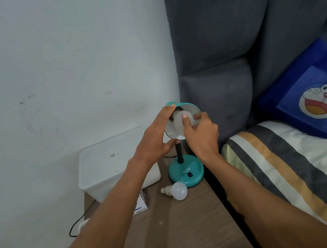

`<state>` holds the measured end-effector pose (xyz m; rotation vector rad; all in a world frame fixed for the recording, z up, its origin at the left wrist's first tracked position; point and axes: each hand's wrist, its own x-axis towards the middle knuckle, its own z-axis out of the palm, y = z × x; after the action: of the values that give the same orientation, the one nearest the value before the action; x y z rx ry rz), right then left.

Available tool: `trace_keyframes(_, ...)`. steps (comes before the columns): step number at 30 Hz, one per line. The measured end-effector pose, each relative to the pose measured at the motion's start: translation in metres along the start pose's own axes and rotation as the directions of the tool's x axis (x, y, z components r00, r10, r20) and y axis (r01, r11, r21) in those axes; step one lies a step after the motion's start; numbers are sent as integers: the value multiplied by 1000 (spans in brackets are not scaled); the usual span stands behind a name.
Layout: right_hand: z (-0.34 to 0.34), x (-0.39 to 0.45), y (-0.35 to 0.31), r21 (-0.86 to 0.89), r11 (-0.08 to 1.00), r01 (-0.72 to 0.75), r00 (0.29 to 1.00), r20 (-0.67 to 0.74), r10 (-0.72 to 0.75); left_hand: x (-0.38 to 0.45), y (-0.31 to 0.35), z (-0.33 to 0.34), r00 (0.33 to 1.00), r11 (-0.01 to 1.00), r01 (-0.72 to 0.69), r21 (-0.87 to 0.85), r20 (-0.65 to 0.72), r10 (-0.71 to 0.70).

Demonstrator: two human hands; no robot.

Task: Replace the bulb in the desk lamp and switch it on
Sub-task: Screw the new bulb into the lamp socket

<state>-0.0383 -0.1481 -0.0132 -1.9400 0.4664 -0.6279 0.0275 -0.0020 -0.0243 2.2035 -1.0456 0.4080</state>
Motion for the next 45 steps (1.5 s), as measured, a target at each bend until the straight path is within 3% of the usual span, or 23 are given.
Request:
trace_keyframes(6,4,-2,-2,1,997,81,994,-69,-81,0,3,1,1000,1000,-17,-3,0,17)
trace_keyframes(10,4,-5,-3,-3,991,131,991,-1,-131,1,1,3,1000,1000,-12,-11,-9,12)
trace_keyframes(16,1,-1,0,-42,998,-45,999,-7,45,-1,4,0,1000,1000,-13,-20,-23,12)
trace_keyframes(26,6,-3,3,23,993,115,993,-17,-115,2,2,4,1000,1000,-9,-13,-7,9)
trace_keyframes(33,6,0,1,58,992,-110,992,-52,113,0,3,3,1000,1000,-14,-16,-11,14)
trace_keyframes(38,8,2,-1,66,998,-20,993,-115,28,2,2,1,1000,1000,-8,0,-3,8)
trace_keyframes(41,10,1,-3,75,997,30,997,-72,-25,2,2,4,1000,1000,-14,-6,-4,14)
trace_keyframes(45,8,1,-3,105,993,-61,997,-33,65,1,2,2,1000,1000,-11,-18,-10,11)
